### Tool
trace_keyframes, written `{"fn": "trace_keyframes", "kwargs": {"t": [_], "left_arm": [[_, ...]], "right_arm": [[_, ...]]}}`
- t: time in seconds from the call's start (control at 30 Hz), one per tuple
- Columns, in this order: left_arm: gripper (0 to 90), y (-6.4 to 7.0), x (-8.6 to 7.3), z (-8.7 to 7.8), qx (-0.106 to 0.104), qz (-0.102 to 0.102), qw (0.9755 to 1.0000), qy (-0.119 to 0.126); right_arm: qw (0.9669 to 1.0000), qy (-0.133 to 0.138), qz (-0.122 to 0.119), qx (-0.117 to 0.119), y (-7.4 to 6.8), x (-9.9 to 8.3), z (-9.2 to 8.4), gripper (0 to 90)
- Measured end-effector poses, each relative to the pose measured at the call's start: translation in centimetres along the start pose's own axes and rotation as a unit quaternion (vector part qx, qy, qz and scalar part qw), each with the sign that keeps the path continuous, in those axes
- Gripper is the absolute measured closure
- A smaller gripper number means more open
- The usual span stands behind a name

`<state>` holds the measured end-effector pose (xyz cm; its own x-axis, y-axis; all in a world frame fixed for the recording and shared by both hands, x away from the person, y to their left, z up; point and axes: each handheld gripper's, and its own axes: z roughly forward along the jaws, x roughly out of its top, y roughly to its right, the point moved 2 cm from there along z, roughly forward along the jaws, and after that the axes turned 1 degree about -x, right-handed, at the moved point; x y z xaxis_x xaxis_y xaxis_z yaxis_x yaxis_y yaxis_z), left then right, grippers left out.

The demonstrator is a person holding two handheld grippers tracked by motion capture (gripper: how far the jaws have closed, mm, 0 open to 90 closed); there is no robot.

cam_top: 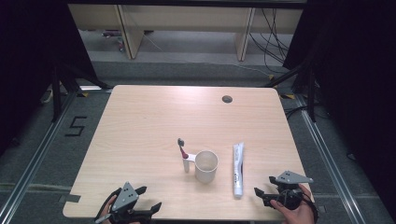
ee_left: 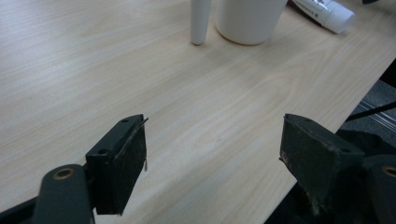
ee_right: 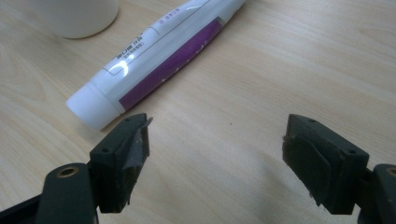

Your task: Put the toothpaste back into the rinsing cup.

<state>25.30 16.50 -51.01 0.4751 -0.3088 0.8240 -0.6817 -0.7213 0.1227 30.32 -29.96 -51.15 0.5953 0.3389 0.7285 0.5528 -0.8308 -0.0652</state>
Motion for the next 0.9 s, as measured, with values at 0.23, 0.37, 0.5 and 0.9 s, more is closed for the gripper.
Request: {"fn": "trace_keyframes", "kwargs": {"t": [0.23, 0.37, 0.5, 0.9], "left_arm": [[22.1, 0.3, -0.6, -0.1, 0.006, 0.03, 0.9993, -0.023], [22.1, 0.5, -0.8, 0.0, 0.002, 0.02, 0.9995, -0.025], [22.1, 0.5, -0.8, 0.2, 0.005, 0.024, 0.9993, -0.029], [22.1, 0.5, -1.0, 0.4, 0.002, 0.025, 0.9992, -0.032]], "right_arm": [[1.0, 0.005, -0.004, -0.002, 0.1, 0.1, 0.0, 23.7], [1.0, 0.009, 0.001, 0.001, -0.1, 0.6, -0.1, 23.7], [0.9999, 0.014, 0.001, -0.001, -0.1, 1.6, -0.1, 23.8], [0.9998, -0.018, 0.001, 0.005, -0.4, 4.8, 1.0, 24.1]]}}
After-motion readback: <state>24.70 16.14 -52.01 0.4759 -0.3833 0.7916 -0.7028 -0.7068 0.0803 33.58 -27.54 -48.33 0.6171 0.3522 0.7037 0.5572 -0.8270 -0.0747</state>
